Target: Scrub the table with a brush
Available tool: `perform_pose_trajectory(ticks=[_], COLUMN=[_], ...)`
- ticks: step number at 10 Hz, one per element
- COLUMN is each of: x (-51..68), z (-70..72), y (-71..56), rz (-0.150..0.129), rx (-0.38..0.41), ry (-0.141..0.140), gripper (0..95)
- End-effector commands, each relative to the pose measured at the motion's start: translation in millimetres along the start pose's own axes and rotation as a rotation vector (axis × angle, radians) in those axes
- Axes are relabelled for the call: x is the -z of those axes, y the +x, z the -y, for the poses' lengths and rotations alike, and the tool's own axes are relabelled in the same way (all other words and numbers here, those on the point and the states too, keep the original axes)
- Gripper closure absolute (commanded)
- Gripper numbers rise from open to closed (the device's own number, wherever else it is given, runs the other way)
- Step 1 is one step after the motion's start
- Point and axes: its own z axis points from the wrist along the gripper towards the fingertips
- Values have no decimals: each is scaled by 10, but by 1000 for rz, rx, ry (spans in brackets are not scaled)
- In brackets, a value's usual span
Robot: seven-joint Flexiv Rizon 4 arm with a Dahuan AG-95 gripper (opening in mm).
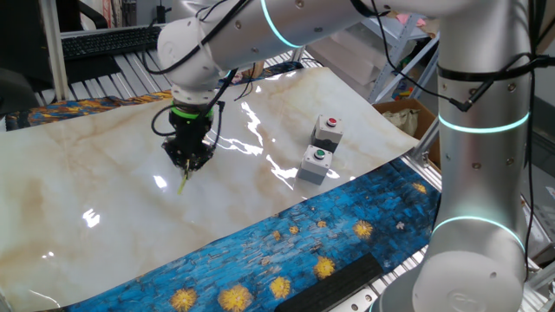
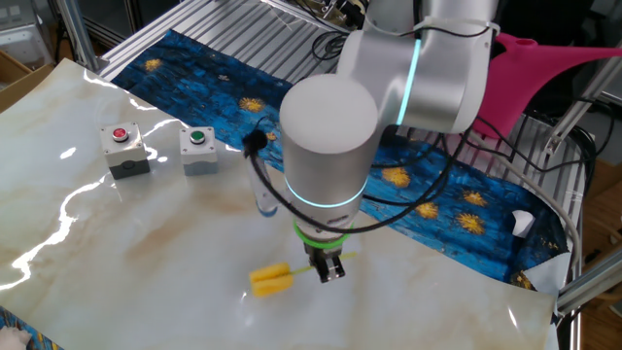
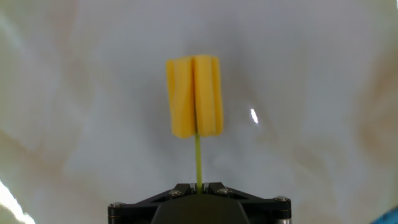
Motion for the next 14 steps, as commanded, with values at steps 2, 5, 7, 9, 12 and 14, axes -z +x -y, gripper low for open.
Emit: perform_pose_trajectory(ticks=[2, 5, 7, 9, 12, 14], x=[222, 271, 298, 286, 227, 215], z=[-109, -134, -123, -96, -77, -75], y=[-149, -255, -401, -565, -703, -730], rz=[84, 93, 96, 88, 85, 34], rx=[-505, -597, -652, -652, -644, -646], ry=[-59, -74, -88, -102, -120, -127], gripper=[950, 950, 950, 950, 950, 760])
